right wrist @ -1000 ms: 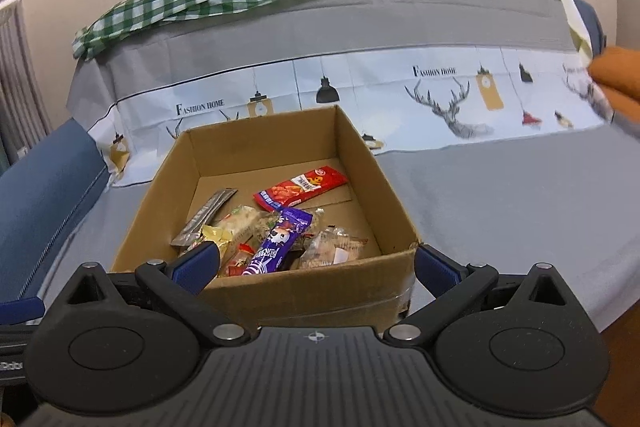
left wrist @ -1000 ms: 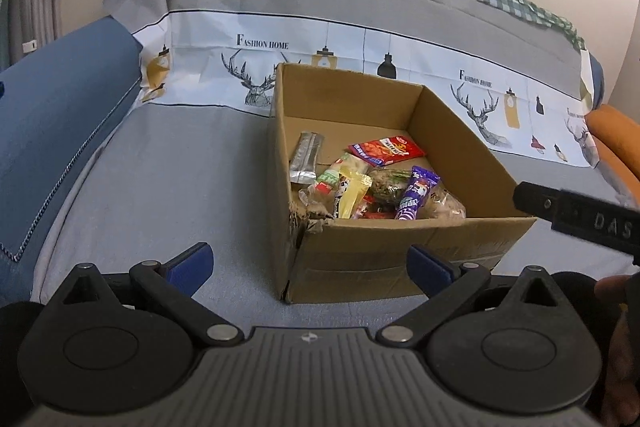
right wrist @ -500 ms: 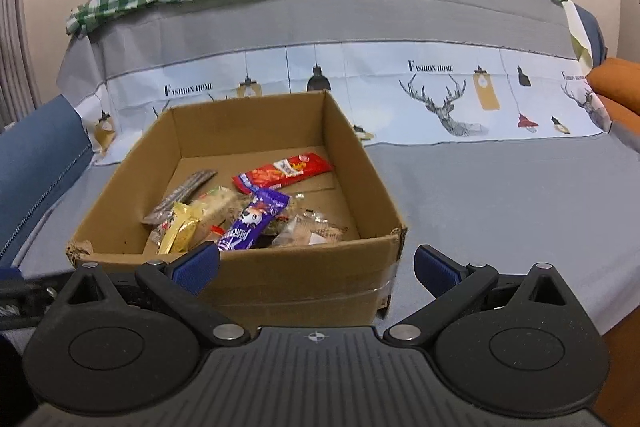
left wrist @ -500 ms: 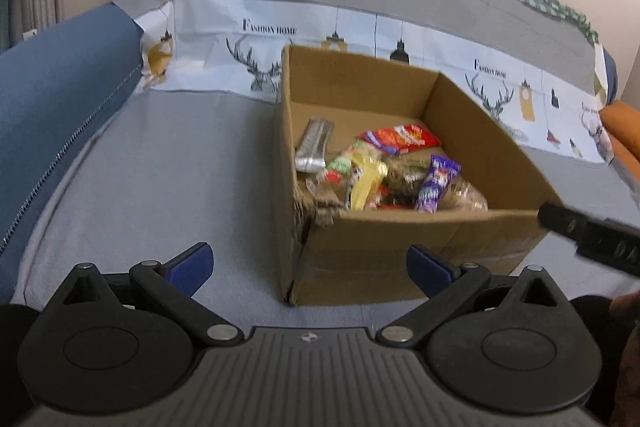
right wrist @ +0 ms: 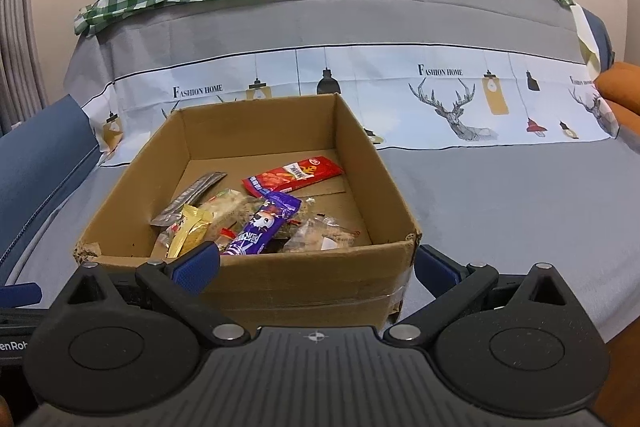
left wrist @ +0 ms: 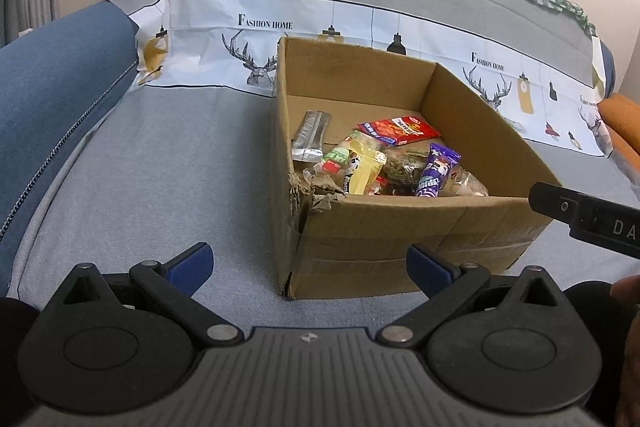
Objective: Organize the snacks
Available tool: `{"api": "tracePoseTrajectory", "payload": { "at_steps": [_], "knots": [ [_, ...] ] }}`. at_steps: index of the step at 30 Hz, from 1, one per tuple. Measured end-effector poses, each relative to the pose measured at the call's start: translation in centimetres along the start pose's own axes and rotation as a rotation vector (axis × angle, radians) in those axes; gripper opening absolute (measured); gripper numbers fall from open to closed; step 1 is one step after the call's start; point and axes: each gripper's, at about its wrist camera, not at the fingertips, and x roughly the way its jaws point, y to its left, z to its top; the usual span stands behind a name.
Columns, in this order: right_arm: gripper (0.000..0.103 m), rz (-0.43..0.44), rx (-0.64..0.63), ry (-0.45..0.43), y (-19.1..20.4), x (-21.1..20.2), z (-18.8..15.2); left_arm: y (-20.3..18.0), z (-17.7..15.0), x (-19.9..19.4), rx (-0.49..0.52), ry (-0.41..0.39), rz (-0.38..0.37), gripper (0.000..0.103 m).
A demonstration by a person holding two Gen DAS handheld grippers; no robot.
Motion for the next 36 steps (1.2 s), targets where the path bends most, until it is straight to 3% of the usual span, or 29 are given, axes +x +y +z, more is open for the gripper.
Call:
{"api": "tracePoseTrajectory", "payload": {
  "at_steps": [36],
  "knots": [
    [0.102,-0.019,0.0,0.009,-0.11,-0.23,-0.03,-0.64,0.15,0.08,0.022,-0.004,-0.03,0.103]
  ]
}}
